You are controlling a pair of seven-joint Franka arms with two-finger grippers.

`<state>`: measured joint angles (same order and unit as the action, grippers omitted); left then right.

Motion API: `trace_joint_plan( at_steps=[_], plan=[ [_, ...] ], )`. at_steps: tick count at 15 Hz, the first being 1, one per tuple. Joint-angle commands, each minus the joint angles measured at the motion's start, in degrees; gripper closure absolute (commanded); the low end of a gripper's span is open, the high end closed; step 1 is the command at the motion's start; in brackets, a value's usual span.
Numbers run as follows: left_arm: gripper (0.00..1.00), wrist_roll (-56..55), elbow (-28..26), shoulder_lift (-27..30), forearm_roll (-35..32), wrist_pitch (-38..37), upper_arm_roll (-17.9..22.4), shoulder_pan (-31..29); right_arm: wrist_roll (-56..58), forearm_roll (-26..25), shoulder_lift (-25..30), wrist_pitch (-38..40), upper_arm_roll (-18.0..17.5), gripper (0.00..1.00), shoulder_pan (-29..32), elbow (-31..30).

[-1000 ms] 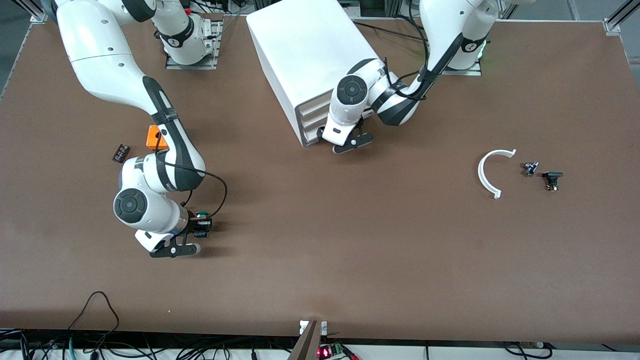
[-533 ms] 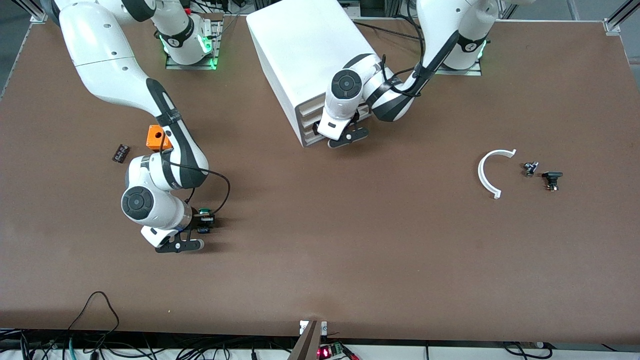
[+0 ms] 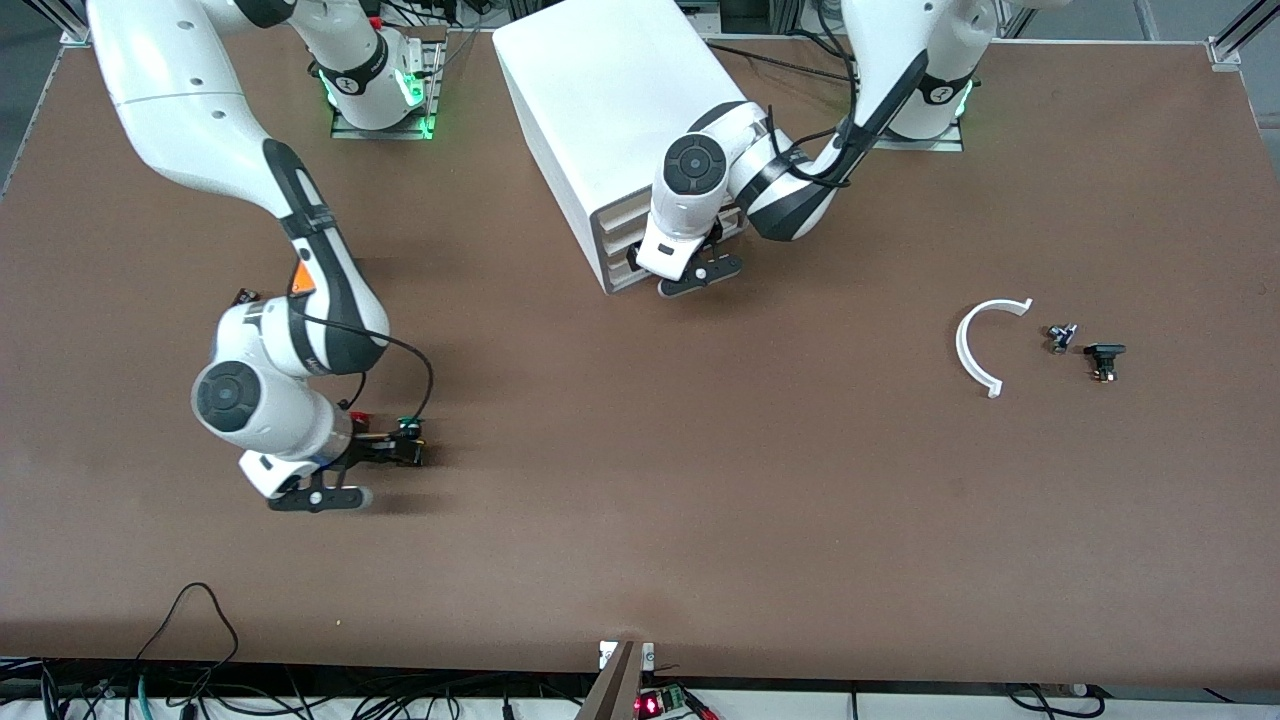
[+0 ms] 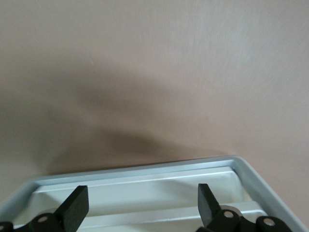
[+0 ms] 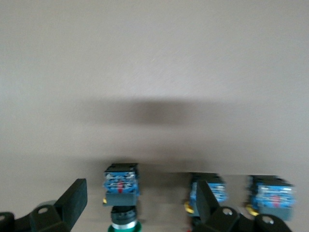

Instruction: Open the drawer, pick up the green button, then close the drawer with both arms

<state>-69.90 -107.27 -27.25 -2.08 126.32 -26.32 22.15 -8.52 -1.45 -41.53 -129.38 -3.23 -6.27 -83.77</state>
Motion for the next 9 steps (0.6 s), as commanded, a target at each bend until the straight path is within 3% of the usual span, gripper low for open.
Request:
trace_joint_plan(
  at_steps=[1, 5, 9],
  plan=[
    [0.01, 7.47, 6.96, 2.38, -0.38, -11.76, 0.04, -2.72, 0.17, -0.31, 4.87, 2.54, -0.56, 0.0, 1.44, -2.01],
    [0.0, 19.15, 16.02, 2.9, -7.14, -23.28, 0.3, -7.47, 3.41, 0.04, 10.92, 9.31, 2.08, 0.0, 1.96, -4.2],
    [0.0, 32.86, 20.77, 5.45, -10.76, -28.67, 0.3, -12.82, 5.18, 0.13, 22.69, 9.76, 3.31, 0.0, 3.11, -14.38]
  ],
)
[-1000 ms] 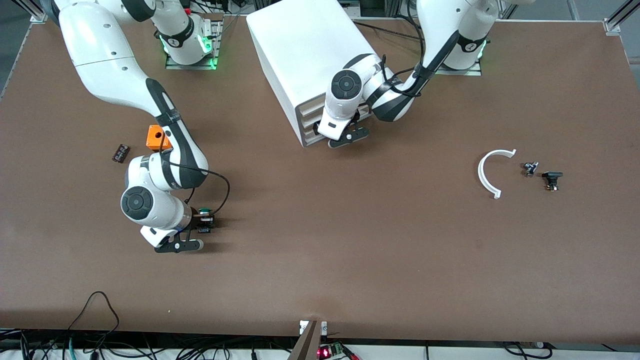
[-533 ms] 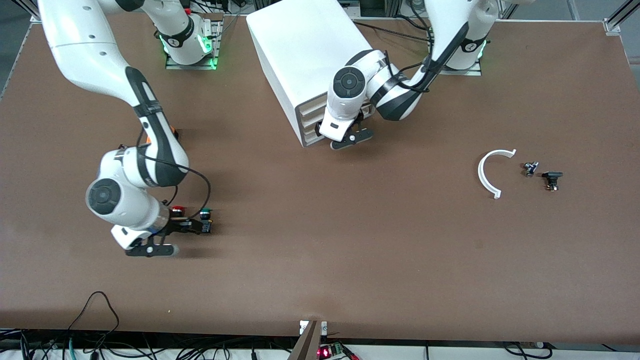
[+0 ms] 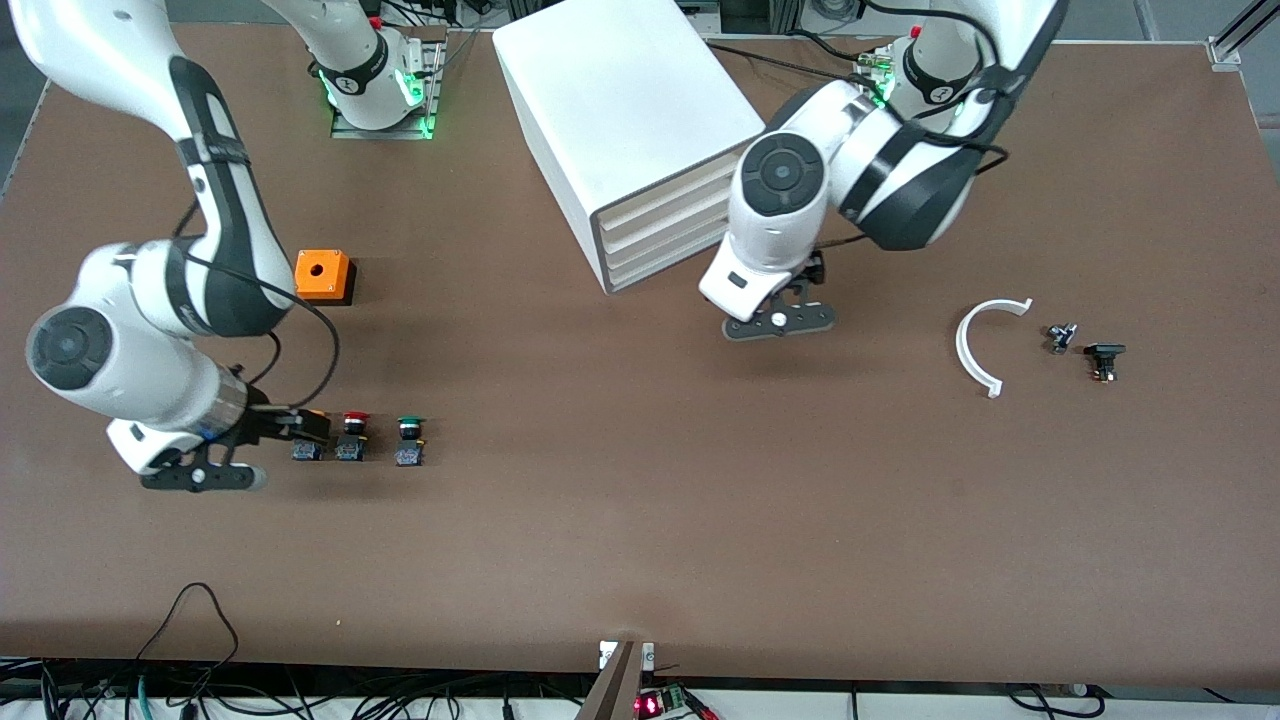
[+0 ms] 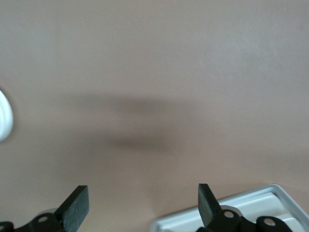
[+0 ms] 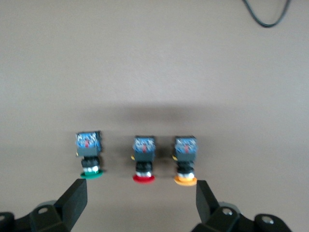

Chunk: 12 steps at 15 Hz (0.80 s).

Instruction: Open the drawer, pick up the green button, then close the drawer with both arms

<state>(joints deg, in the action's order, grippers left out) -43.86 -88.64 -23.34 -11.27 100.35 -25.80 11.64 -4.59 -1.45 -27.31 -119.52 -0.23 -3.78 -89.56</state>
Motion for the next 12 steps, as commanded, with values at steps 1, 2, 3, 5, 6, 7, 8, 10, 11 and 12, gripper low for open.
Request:
trace_joint_plan(
  at_steps=[1, 2, 3, 5, 6, 7, 8, 10, 11, 12],
  plan=[
    [0.0, 11.64, 2.5, 2.59, -1.65, -2.7, -0.13, -4.24, 1.25, 0.13, 10.93, 0.51, 0.67, 0.0, 0.61, -10.09],
    [0.0, 17.0, 2.42, 4.25, -1.47, -2.7, 1.18, -4.61, 1.16, 0.13, 12.7, 2.43, 0.67, 0.0, 0.61, -10.1],
    [0.0, 21.4, 2.42, 5.31, -1.47, -2.7, 3.45, -4.61, 0.73, 0.13, 13.59, 5.15, 0.67, 0.0, 0.52, -8.8],
    [0.0, 28.7, 2.16, 8.03, -0.59, -2.35, 8.19, -4.87, 0.2, 0.13, 15.08, 12.52, 0.76, 0.0, 0.52, -4.85],
    [0.0, 33.7, 1.63, 9.53, -0.51, -2.35, 10.13, -5.05, 0.72, 0.13, 15.79, 15.08, 0.76, 0.0, 0.52, -3.52],
    [0.0, 38.54, 1.28, 10.76, -0.07, -2.7, 11.2, -5.92, 1.59, 0.05, 15.97, 16.33, 0.84, 0.0, 0.52, -1.86],
    [0.0, 42.15, 0.49, 11.9, 1.85, -2.53, 12.43, -7.93, 1.69, -0.22, 15.97, 19.47, 0.76, 0.0, 0.52, 0.86],
    [0.0, 45.78, -1.0, 13.75, 8.25, -3.31, 15.15, -10.14, 1.43, 0.13, 15.36, 26.59, 0.49, 0.0, 0.52, 8.32],
    [0.0, 46.14, -1.97, 15.07, 11.24, -3.84, 17.43, -10.23, 1.16, 0.22, 15.27, 29.23, 0.58, 0.0, 0.61, 10.09],
    [0.0, 46.75, -3.81, 16.47, 13.1, -3.76, 19.62, -10.23, 0.81, 0.4, 15.79, 29.69, 0.67, 0.0, 0.7, 9.76]
  ],
)
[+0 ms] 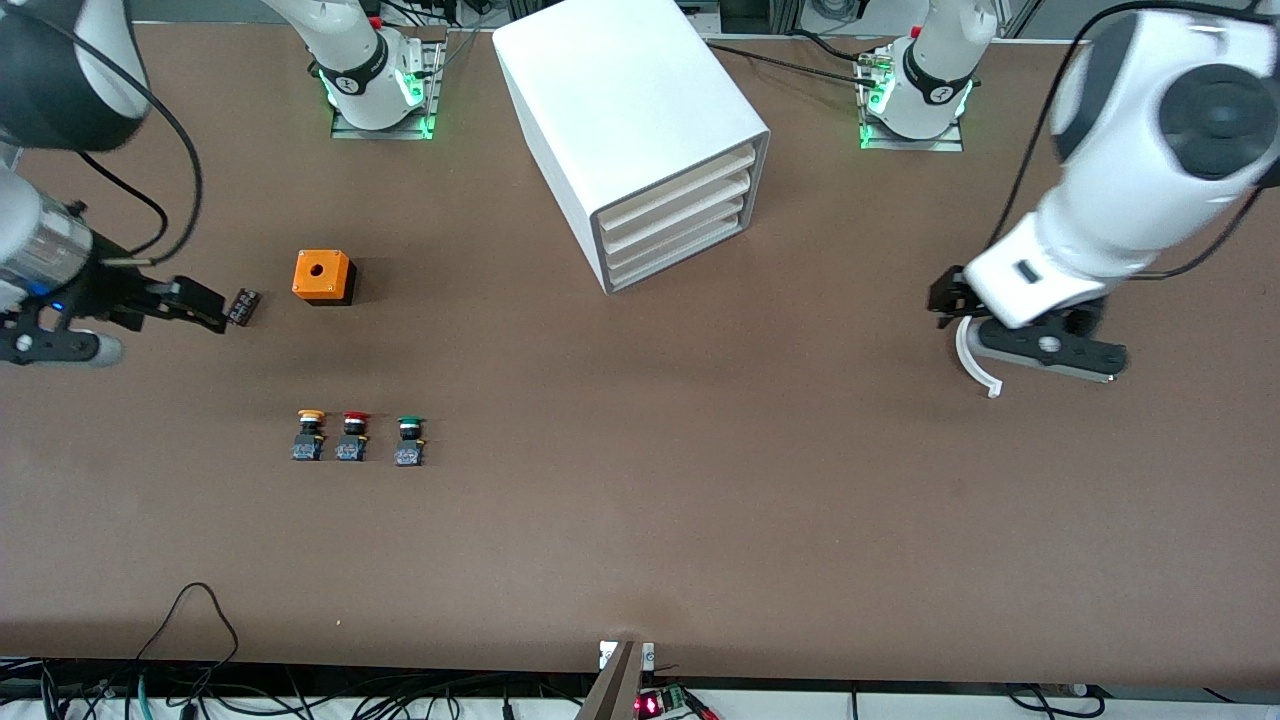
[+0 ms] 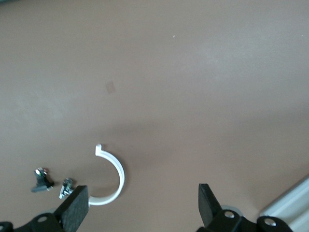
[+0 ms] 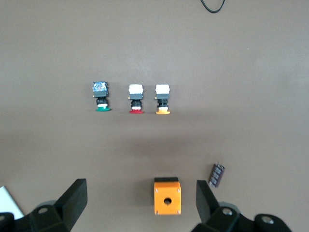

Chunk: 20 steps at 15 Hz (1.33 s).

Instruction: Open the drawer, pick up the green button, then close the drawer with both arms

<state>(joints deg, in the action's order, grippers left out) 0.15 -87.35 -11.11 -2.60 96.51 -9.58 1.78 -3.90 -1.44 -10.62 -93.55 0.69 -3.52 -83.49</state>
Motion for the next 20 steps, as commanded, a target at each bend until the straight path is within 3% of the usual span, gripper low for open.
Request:
trace_joint_plan(
  at_steps=[1, 3, 5, 8, 12, 20],
  plan=[
    [0.0, 3.53, -6.24, 5.82, 4.36, 0.17, 4.04, -0.38, 0.3, 0.56, -0.37, 3.81, -0.07, 0.0, 0.45, 3.34],
    [0.0, 4.07, -10.27, 9.42, 4.36, 1.13, 4.31, -0.38, 0.39, 1.88, 3.83, 2.94, 0.45, 0.0, 0.45, -0.07],
    [0.0, 3.89, -13.79, 13.03, 3.48, 1.66, 4.57, -0.29, 0.39, 2.06, 9.71, -1.26, 0.46, 0.0, 0.45, -7.79],
    [0.0, 3.63, -14.34, 14.45, 3.3, -0.69, 4.66, -0.46, 0.48, 2.06, 16.41, -6.65, 0.98, 0.0, 0.45, -16.78],
    [0.0, 2.41, -12.67, 14.1, 3.3, -3.35, 3.87, -0.38, 0.13, 1.88, 14.15, -5.86, 0.9, 0.0, 0.18, -12.94],
    [0.0, 1.52, -12.67, 14.1, 3.3, -3.61, 3.78, -0.38, 0.65, 1.18, 12.9, -6.47, 0.55, 0.0, -0.26, -12.14]
  ],
)
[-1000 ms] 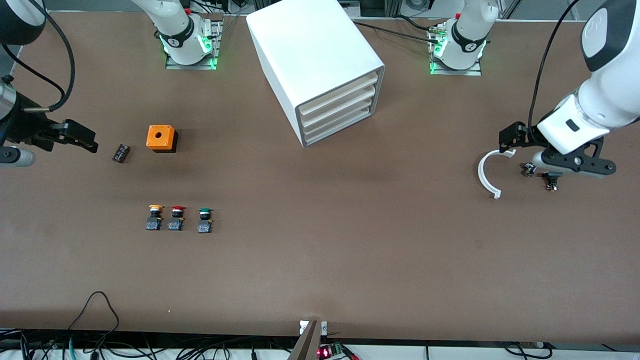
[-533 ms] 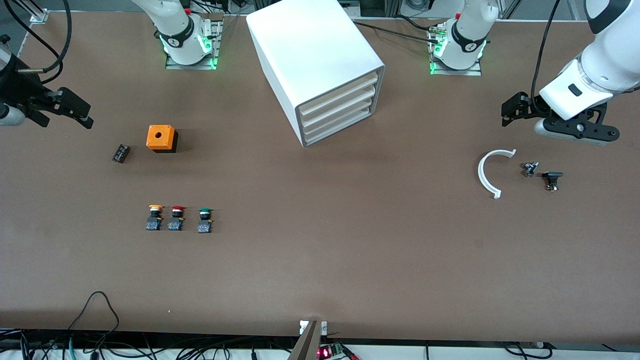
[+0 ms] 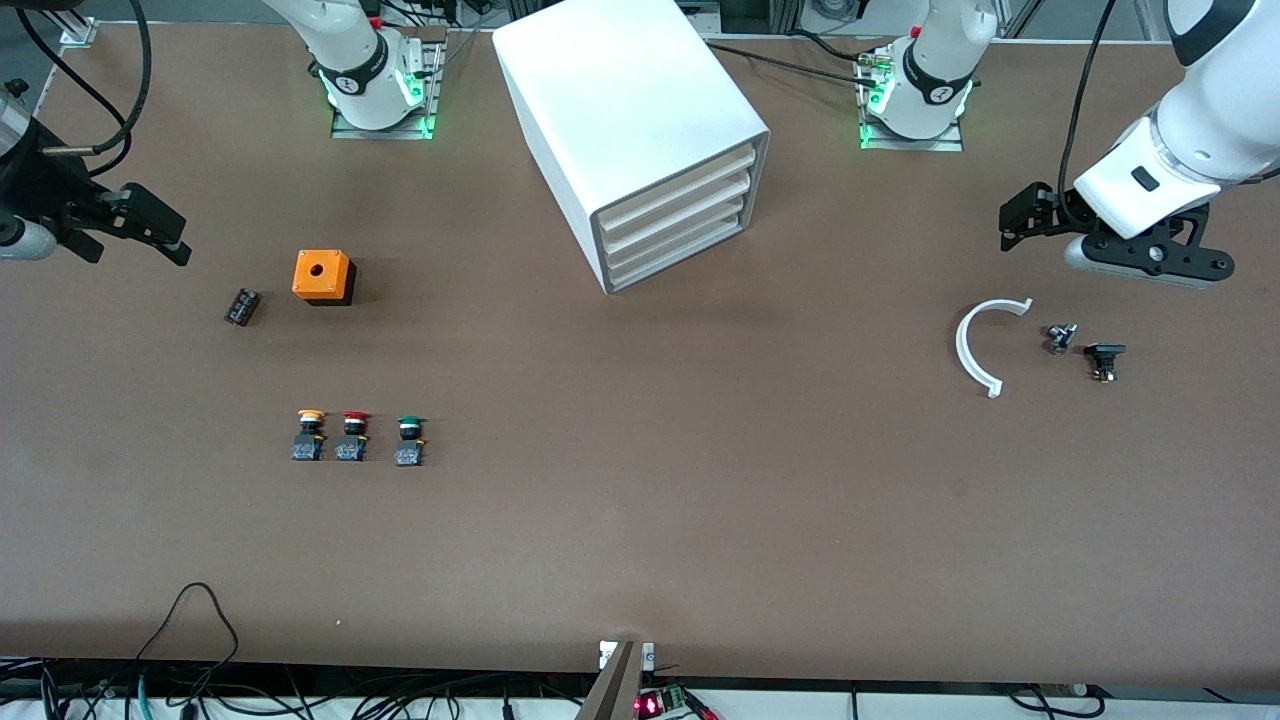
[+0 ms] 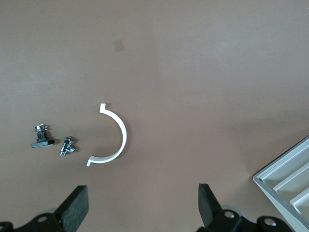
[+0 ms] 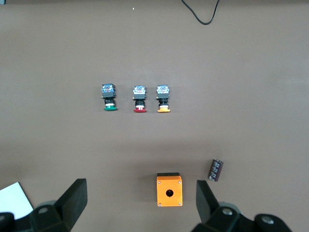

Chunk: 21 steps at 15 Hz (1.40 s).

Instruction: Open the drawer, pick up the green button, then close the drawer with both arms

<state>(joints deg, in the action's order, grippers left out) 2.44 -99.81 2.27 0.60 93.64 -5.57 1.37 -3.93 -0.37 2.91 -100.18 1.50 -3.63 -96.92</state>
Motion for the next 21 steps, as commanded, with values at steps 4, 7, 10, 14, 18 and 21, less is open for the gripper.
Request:
trace_joint_plan(
  at_steps=[4, 7, 10, 14, 18, 21],
  plan=[
    [0.0, -0.86, -0.12, 0.72, 0.11, -0.92, -0.23, 0.04, 0.41, 0.11, -0.62, 0.69, -0.36, 0.0, -0.41, 1.29],
    [0.0, -1.9, -0.12, 0.72, 0.2, -0.92, -0.32, 0.56, 0.06, 0.11, -0.62, 0.87, -0.45, 0.0, -0.5, 1.21],
    [0.0, -2.7, 0.49, 0.63, 0.2, -0.92, -0.41, 0.91, -0.11, 0.11, -0.71, 0.87, -0.45, 0.0, -0.59, 1.12],
    [0.0, -2.62, 1.37, 0.19, 0.11, -1.0, -1.03, 0.92, -0.12, 0.11, -0.71, 0.78, -0.36, 0.0, -0.59, 1.21],
    [0.0, -2.7, 1.46, 0.19, 0.19, -1.18, -1.11, 0.92, -0.2, 0.02, -1.15, 0.52, -0.36, 0.0, -0.68, 1.3],
    [0.0, -2.7, 1.46, 0.19, 0.2, -1.44, -1.2, 0.92, -0.12, 0.02, -1.42, 0.52, -0.36, 0.0, -0.68, 1.3]
  ],
)
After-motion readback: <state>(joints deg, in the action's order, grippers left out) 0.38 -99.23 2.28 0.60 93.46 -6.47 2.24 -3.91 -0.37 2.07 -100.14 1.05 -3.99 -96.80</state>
